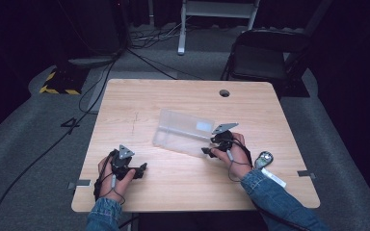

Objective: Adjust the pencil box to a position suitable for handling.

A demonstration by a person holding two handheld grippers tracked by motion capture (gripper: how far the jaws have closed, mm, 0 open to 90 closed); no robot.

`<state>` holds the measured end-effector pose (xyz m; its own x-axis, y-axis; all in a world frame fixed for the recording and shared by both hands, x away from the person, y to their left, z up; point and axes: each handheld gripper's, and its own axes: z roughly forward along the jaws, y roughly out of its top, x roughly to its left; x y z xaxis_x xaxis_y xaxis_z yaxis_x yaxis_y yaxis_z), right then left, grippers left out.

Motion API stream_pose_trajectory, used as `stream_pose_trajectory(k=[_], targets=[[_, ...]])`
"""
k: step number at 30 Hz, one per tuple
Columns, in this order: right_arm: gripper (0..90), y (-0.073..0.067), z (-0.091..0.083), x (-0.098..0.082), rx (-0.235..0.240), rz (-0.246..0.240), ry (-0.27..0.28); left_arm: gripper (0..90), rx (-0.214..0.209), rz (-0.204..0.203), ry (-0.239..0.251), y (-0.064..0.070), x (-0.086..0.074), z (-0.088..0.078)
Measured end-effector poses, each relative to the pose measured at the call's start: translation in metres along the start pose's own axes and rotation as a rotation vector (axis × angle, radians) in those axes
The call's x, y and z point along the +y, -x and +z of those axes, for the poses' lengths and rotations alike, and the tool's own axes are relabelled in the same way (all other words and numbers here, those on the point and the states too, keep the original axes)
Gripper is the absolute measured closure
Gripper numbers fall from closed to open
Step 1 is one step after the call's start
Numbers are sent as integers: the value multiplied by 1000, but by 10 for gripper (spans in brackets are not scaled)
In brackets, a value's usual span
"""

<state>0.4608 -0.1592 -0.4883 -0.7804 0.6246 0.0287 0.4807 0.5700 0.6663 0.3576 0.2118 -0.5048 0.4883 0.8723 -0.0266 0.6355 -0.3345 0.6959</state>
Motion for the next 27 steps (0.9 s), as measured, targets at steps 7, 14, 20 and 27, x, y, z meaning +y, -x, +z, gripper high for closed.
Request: stream_pose_trajectory(k=[7, 14, 20, 27], targets=[[375, -5, -4, -5, -2, -42, -30, 169, 0, 0, 0, 0, 0, 0], [373, -14, -18, -18, 9, -89, -53, 168, 0, -2, 2, 0, 0, 0], [372, -24, -36, -36, 12, -112, -69, 167, 1, -2, 1, 0, 0, 0], [367, -31, -49, -52, 26, -108, -66, 167, 0, -2, 2, 0, 0, 0]])
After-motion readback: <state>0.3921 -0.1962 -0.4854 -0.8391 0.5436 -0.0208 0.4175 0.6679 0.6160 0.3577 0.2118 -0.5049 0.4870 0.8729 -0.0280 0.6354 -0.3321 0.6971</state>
